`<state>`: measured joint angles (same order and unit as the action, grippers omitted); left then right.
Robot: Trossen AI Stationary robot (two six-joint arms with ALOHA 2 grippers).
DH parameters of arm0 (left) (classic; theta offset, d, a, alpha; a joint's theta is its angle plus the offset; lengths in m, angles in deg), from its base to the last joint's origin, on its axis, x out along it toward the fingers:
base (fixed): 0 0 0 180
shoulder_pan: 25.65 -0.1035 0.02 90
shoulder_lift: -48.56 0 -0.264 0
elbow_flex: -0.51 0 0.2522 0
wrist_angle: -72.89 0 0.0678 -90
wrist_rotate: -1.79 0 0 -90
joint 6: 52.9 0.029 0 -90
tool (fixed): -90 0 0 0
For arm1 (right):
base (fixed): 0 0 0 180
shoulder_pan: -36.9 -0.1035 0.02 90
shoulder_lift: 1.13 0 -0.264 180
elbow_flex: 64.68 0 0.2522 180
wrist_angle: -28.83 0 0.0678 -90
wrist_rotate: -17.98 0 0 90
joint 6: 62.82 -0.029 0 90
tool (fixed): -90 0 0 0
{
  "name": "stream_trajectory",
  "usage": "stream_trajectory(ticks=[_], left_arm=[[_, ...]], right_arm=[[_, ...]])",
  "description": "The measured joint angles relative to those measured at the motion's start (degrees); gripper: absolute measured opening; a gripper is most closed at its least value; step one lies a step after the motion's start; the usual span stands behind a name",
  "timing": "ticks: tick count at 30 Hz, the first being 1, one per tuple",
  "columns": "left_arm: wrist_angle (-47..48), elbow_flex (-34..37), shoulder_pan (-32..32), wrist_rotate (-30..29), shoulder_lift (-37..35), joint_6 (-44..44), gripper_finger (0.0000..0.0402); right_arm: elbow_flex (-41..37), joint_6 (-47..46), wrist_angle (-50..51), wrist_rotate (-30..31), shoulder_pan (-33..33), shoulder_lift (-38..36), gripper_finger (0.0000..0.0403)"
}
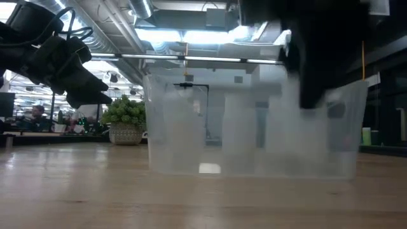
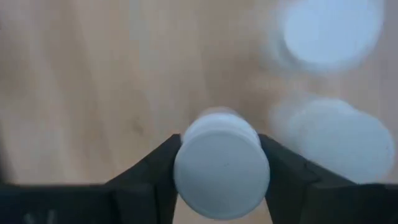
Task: Pick and place pill bottles into a basket
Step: Put the white medicine bottle into the transparent bin
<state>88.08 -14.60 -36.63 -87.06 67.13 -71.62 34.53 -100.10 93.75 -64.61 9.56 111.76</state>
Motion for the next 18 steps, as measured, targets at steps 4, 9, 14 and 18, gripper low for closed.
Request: stream_trajectory(ticks=[4, 9, 14, 18], left_arm=[[0.0, 0.0, 0.0, 0.1, 0.0, 0.5, 0.0253], [0.0, 0.0, 0.0, 0.2, 0.0, 0.7, 0.0253], [0.0, 0.0, 0.0, 0.2, 0.0, 1.0, 0.0253], [0.0, 0.0, 0.0, 0.2, 0.0, 1.0, 0.0253]], right_arm=[[-2.9, -1.4, -3.0, -3.7, 1.1, -1.0, 0.0173], [-3.3, 0.4, -3.7, -5.8, 2.4, -0.8, 0.0173], [-3.4, 1.5, -4.1, -5.8, 3.4, -0.6, 0.0173], [-3.4, 0.3, -4.5, -6.0, 3.7, -0.6, 0.0178]])
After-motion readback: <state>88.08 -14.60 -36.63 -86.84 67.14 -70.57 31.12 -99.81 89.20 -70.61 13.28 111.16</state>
